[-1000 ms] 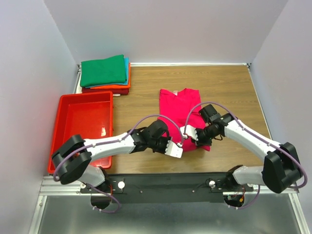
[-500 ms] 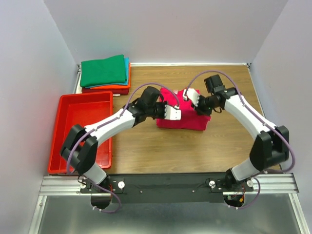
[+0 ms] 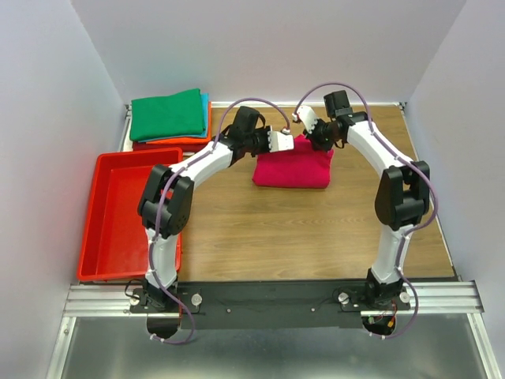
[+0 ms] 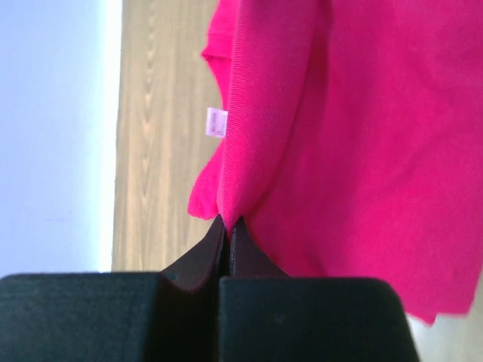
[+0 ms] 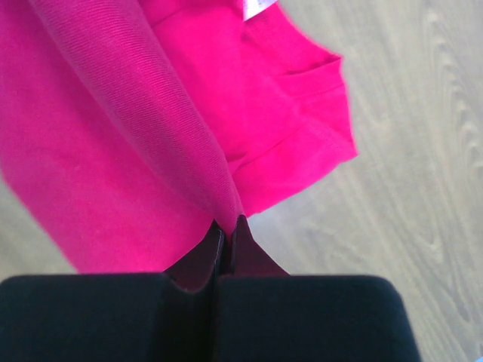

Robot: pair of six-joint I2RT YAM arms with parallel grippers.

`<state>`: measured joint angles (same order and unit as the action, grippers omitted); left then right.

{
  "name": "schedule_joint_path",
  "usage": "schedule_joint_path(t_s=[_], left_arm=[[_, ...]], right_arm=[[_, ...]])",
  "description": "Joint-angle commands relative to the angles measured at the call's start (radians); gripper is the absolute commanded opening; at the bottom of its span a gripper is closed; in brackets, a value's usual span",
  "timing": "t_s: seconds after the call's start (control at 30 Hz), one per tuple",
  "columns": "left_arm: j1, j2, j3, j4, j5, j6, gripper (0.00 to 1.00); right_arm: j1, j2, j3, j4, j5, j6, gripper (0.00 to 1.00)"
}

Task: Fold and stack the t-shirts
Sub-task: Fold the tshirt

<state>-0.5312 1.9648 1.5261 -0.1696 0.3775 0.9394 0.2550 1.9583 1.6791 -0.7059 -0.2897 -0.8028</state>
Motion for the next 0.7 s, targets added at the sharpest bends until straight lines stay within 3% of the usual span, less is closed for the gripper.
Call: schedule_joint_path(t_s=[0.0, 0.3, 0.67], left_arm=[[0.026, 0.077, 0.101, 0.015, -0.005, -0.050, 0.00], [0.063, 0.193, 0.203, 0.060, -0.049, -0.149, 0.00], [0.071, 0.313, 0.368, 0.073, -0.124, -0.241, 0.00]], right_arm=[[-0.016, 0.076, 0.097, 0.066, 0.055, 0.051, 0.01], [-0.017, 0.250, 0.244, 0.131, 0.106, 0.132, 0.01], [-0.017, 0.326, 0.277, 0.284, 0.213, 0.212, 0.01]])
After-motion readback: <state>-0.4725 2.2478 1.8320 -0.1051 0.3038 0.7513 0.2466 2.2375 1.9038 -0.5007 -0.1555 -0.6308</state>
